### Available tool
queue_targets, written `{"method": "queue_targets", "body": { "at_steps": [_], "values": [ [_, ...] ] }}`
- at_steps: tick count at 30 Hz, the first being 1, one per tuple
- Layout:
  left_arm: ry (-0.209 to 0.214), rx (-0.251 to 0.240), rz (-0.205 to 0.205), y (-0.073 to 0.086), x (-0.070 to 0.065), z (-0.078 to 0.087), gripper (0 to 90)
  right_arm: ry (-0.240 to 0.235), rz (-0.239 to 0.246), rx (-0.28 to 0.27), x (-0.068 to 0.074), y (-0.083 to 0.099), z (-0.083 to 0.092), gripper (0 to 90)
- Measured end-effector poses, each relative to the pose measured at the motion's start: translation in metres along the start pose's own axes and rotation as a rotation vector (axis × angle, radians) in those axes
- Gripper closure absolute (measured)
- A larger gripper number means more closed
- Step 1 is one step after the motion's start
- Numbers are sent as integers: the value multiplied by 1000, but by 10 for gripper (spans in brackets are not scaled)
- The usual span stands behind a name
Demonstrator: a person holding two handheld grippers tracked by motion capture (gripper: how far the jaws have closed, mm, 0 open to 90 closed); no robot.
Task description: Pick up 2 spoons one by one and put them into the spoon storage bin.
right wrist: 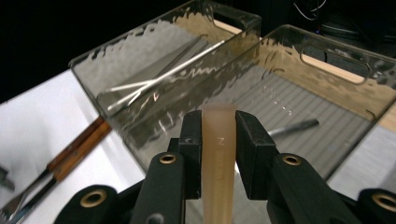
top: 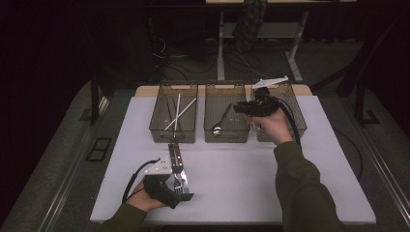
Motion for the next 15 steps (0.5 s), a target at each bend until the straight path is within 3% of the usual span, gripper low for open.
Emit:
{"method": "queue_targets", "body": {
  "at_steps": [7, 15],
  "values": [
    [2, 2, -10, 0, -1, 0, 0, 5, -41, -14, -11, -18, -16, 731],
    [5, 7, -13, 0, -2, -2, 0, 44, -24, 8, -13, -25, -43, 731]
  ]
}}
Point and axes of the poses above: each handheld gripper's, and its own axes: z roughly backward along the jaws, y roughly out of its underside, x roughly to its left, the point moved 9 cm from there along -z, roughly forward along the jaws, and after that the axes turned 14 degrees about x, right-handed, at the moved point
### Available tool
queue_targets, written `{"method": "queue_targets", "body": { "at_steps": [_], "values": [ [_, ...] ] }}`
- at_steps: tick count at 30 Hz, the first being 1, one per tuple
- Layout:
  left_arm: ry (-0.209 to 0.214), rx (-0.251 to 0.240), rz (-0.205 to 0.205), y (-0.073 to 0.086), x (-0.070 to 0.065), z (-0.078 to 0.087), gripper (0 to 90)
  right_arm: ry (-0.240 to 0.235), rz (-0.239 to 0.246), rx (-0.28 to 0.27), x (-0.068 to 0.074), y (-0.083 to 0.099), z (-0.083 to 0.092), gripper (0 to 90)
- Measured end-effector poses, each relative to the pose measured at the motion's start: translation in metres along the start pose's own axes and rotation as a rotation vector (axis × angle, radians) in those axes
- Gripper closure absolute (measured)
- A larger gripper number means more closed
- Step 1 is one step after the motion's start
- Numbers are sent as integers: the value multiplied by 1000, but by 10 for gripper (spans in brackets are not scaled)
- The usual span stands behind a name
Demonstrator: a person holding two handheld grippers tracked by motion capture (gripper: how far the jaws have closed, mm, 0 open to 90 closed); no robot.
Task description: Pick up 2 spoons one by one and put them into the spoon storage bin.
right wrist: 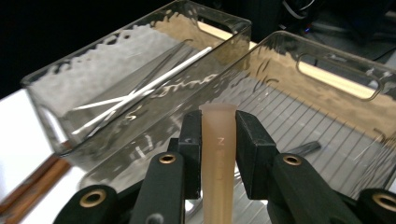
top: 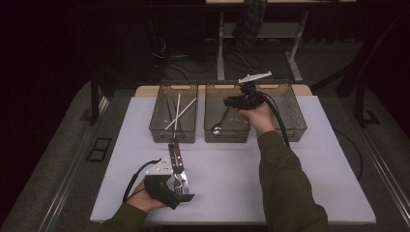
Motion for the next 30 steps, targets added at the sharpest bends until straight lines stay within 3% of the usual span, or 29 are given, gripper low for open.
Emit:
{"method": "queue_targets", "body": {
  "at_steps": [4, 5, 7, 11, 19, 21, 25, 28, 30],
  "values": [
    [4, -3, -1, 0, 0, 0, 0, 3, -22, 12, -2, 3, -11, 713],
    [5, -2, 0, 0, 0, 1, 0, 25, -25, 18, -4, 5, -13, 646],
    [5, -2, -1, 0, 0, 1, 0, 20, -58, 21, -5, 6, -14, 519],
    [3, -1, -2, 0, 0, 0, 0, 10, -66, 9, -4, 11, -9, 436],
    [-5, 1, 2, 0, 1, 0, 0, -4, -24, -19, 2, 38, 13, 361],
    [-7, 3, 6, 0, 1, 0, 0, 24, -2, -17, 1, 47, 18, 348],
    [-11, 9, 6, 0, 1, -1, 0, 17, 4, -4, 3, 65, 30, 300],
    [-13, 10, 7, 0, 2, -1, 0, 66, 27, 10, 2, 80, 39, 277],
    [-15, 12, 8, 0, 2, -2, 0, 49, 30, 8, 4, 89, 45, 269]
  ]
}}
Point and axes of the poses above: each handheld gripper's, and its own axes: z roughly backward along the jaws, y roughly out of its underside, x roughly to its left, the point moved 9 cm from there along -z, roughly forward along the jaws, and after that the axes turned 14 degrees about x, right-handed, at the moved point
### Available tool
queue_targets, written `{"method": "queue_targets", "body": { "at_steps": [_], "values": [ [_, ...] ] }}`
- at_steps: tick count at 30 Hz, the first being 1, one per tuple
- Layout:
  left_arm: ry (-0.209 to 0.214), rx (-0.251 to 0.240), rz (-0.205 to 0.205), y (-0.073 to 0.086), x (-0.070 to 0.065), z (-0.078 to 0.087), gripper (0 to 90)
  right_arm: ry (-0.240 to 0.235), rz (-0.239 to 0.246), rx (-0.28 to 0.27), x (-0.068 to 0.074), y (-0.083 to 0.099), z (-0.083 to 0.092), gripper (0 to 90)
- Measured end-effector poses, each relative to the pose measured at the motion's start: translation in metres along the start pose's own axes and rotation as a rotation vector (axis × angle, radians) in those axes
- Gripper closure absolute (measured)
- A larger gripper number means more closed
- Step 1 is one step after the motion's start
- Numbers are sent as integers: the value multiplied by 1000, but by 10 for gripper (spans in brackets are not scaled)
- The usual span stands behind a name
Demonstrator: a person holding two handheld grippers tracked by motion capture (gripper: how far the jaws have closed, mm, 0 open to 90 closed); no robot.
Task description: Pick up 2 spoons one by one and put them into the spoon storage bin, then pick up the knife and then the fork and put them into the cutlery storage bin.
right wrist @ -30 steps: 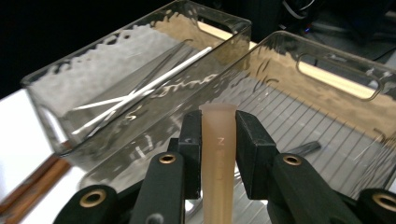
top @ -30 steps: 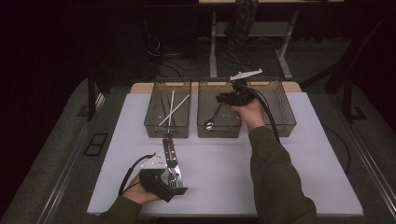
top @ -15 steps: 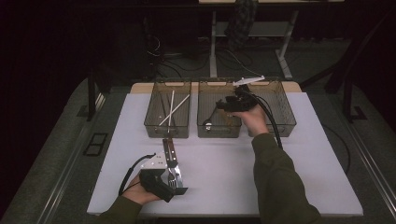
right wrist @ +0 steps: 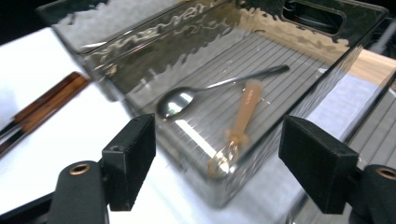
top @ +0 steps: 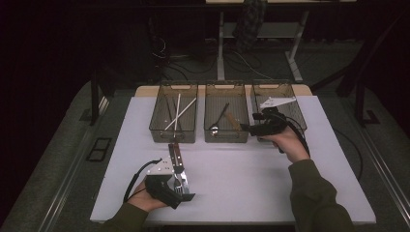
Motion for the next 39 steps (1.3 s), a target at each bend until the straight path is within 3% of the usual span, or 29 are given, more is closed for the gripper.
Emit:
{"method": "queue_targets", "body": {
  "at_steps": [3, 7, 16, 27, 34, 39],
  "values": [
    [-3, 0, 1, 0, 0, 0, 0, -15, -14, -29, 2, 11, 9, 251],
    [-10, -3, 5, 0, 1, 0, 0, 1, 2, -62, 7, 22, 21, 197],
    [-12, 0, 7, 0, 2, 0, 0, -18, -5, -89, 22, 66, 39, 182],
    [-24, -1, 9, 0, 2, 0, 0, -2, -21, -87, 30, 118, 51, 175],
    [-37, 5, 13, 1, 4, 1, 0, -9, -24, -39, 36, 148, 49, 176],
    [-70, 17, 32, 2, 9, 4, 23, -6, -16, -19, 42, 163, 53, 176]
  ]
}}
Point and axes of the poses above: each handheld gripper's, and its own axes: z roughly backward along the jaws, y roughly out of its underside, x roughly to its left, the point moved 9 cm from there along -z, roughly forward along the jaws, and after that the axes turned 14 degrees about x, right-handed, at the moved point
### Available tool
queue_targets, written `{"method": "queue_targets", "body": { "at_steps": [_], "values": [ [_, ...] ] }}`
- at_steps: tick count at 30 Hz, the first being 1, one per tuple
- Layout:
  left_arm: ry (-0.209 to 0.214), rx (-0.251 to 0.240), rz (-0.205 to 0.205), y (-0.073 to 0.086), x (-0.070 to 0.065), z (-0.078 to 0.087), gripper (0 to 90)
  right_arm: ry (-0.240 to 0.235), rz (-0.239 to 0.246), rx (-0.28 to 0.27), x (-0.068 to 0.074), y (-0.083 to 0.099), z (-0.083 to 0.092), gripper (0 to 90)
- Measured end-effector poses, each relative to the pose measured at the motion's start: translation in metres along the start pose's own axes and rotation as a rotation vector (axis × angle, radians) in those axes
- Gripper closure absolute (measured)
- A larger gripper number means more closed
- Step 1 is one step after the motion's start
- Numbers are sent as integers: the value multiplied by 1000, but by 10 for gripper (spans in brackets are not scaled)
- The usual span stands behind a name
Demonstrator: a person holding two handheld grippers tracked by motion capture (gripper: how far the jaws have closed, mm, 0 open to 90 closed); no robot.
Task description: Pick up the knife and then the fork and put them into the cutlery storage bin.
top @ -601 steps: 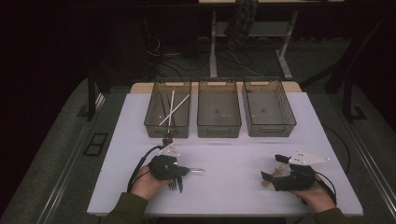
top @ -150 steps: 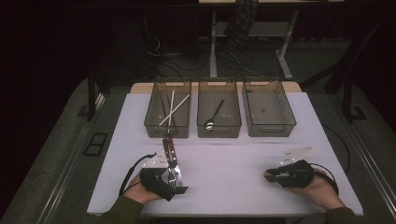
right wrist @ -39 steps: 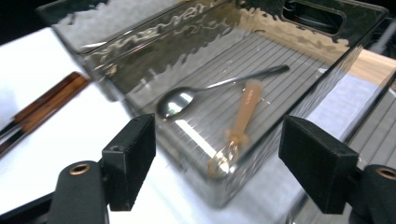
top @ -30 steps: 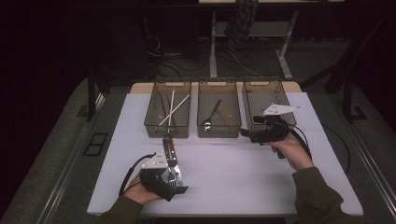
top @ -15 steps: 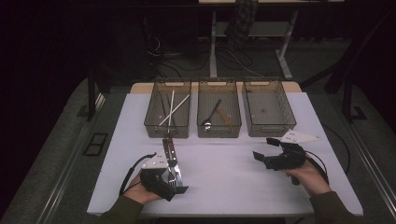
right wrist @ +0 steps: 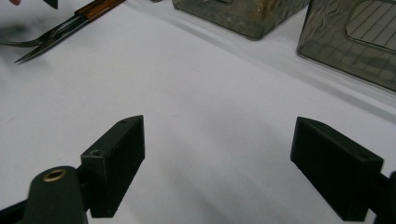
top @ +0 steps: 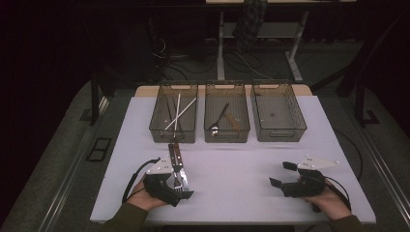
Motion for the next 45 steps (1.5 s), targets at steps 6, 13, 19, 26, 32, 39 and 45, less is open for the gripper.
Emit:
{"method": "queue_targets", "body": {
  "at_steps": [6, 13, 19, 26, 32, 39, 45],
  "values": [
    [-57, 18, 26, 5, 11, 9, 162, 4, -9, -13, 1, 1, 3, 175],
    [-112, 36, 71, 15, 30, 22, 507, 6, -2, -15, 1, 0, 3, 175],
    [-145, 109, 112, 27, 46, 23, 750, 5, -4, -13, 1, 1, 3, 176],
    [-224, 126, 161, 30, 71, 25, 888, 5, -2, -11, 1, 0, 2, 176],
    [-228, 135, 185, 26, 82, 19, 890, 5, -3, -10, 2, 0, 1, 176],
    [-171, 180, 160, 27, 69, 9, 891, 7, -3, -13, 1, 0, 2, 176],
    [-114, 183, 148, 30, 52, 9, 891, 8, -4, -15, 1, 0, 3, 176]
  ]
}}
Point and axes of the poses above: each handheld gripper's, and its own axes: z roughly backward along the jaws, y roughly out of its underside, x roughly to its left, the point moved 9 cm from there along -z, roughly forward along the jaws, and after that the axes turned 14 degrees about x, right-handed, at the moved point
